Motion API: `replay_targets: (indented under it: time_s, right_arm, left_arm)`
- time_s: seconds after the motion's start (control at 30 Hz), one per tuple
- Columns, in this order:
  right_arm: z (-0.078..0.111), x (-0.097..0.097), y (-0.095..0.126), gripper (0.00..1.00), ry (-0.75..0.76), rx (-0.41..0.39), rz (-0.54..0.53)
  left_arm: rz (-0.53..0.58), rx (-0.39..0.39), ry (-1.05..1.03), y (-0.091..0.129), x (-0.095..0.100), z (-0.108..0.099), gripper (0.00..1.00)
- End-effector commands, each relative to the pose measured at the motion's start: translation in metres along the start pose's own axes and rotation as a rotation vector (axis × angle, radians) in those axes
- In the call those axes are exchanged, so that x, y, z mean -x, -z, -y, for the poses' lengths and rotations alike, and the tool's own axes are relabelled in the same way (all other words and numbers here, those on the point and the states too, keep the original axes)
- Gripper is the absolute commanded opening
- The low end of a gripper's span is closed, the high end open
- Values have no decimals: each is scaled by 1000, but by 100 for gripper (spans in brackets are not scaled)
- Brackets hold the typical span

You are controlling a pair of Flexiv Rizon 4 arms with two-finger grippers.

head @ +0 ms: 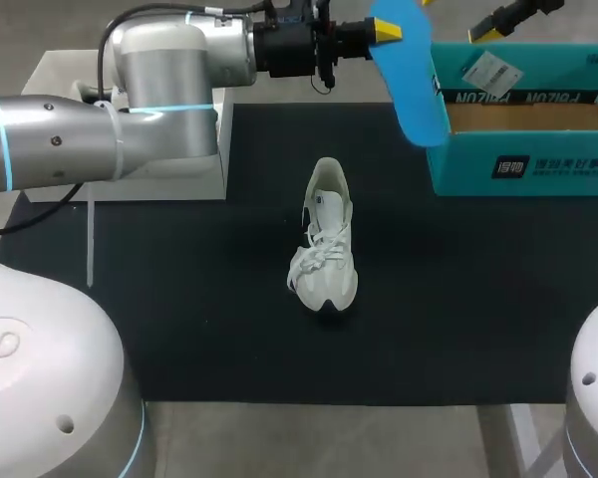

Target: Take the shoe out of the shoebox, open the shoe tongue, remove and reinsert the insole, then place the shoe into the shoebox

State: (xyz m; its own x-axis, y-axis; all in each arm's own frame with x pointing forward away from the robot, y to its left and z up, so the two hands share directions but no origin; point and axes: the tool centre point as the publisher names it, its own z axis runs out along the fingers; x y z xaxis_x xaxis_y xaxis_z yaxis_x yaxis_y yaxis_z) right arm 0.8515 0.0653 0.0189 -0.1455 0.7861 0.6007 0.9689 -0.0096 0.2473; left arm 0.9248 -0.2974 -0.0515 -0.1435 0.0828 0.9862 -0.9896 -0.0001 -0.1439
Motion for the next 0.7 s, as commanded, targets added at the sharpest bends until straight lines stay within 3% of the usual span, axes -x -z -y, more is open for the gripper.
replay_targets:
  time_s: [0.03,0.1,0.17,0.27,0.5,0.7]
  right_arm:
    - [-6,-5,2,100,-48,-88,624]
    - [-6,-5,2,100,-48,-88,624]
    - [-8,-9,-7,100,-76,-108,719]
    - [-9,-8,-20,100,-82,-87,777]
    - [-9,-11,-48,100,46,-77,810]
    - [-9,-9,-55,100,84,-107,796]
  left_arm:
    - [4,2,28,0,3,-5,0]
    - [8,-4,50,1,4,-5,0]
    - [0,-3,83,2,5,-4,0]
    - [-12,8,125,5,5,-3,0]
    - [9,29,137,8,4,-4,0]
    - [16,38,152,9,3,-3,0]
